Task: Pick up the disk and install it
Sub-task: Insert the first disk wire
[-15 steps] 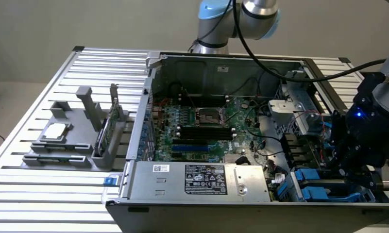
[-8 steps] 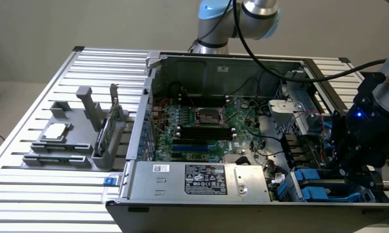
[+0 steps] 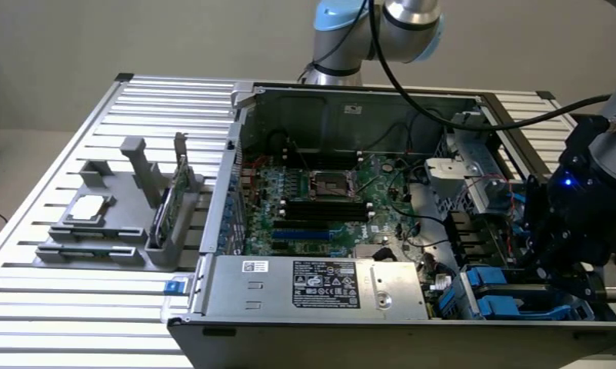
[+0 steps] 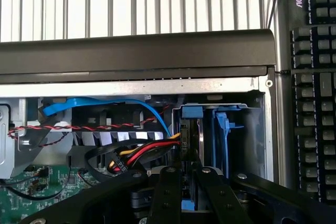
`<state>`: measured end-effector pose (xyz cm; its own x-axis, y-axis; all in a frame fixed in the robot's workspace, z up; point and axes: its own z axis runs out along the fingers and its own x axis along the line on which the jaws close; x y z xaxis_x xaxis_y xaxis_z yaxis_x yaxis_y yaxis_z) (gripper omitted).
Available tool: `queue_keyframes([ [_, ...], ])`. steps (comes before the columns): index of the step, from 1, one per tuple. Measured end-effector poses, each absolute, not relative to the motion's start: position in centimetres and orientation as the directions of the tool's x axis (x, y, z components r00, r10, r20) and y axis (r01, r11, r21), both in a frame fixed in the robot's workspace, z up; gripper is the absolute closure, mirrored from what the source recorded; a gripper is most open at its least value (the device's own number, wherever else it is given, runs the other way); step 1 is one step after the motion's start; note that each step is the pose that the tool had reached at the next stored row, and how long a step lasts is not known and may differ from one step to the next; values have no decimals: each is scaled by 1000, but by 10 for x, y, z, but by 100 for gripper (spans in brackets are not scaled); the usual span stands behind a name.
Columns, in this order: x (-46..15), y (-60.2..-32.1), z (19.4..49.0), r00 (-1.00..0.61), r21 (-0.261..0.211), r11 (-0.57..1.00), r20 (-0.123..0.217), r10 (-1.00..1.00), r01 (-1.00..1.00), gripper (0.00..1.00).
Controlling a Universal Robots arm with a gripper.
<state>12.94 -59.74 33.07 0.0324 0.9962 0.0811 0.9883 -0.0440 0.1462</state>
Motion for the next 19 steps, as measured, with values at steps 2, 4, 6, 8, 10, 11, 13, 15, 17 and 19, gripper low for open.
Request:
queue_keyframes([
  [2, 129, -597, 330, 32, 146, -44, 81, 996, 988, 83],
  [4, 130, -597, 330, 32, 146, -44, 81, 996, 988, 83],
  [6, 131, -597, 330, 33, 145, -44, 81, 996, 988, 83],
  [8, 132, -597, 330, 33, 142, -44, 81, 996, 989, 83],
  [10, 132, -597, 330, 33, 140, -44, 81, 996, 989, 83],
  [11, 132, -597, 330, 33, 139, -44, 81, 996, 989, 83],
  [13, 132, -597, 330, 33, 138, -44, 81, 996, 989, 83],
  [15, 132, -597, 329, 33, 138, -44, 81, 996, 989, 83],
  [17, 132, -597, 328, 33, 138, -44, 81, 996, 989, 83],
  [19, 132, -597, 328, 33, 138, -44, 81, 996, 989, 83],
])
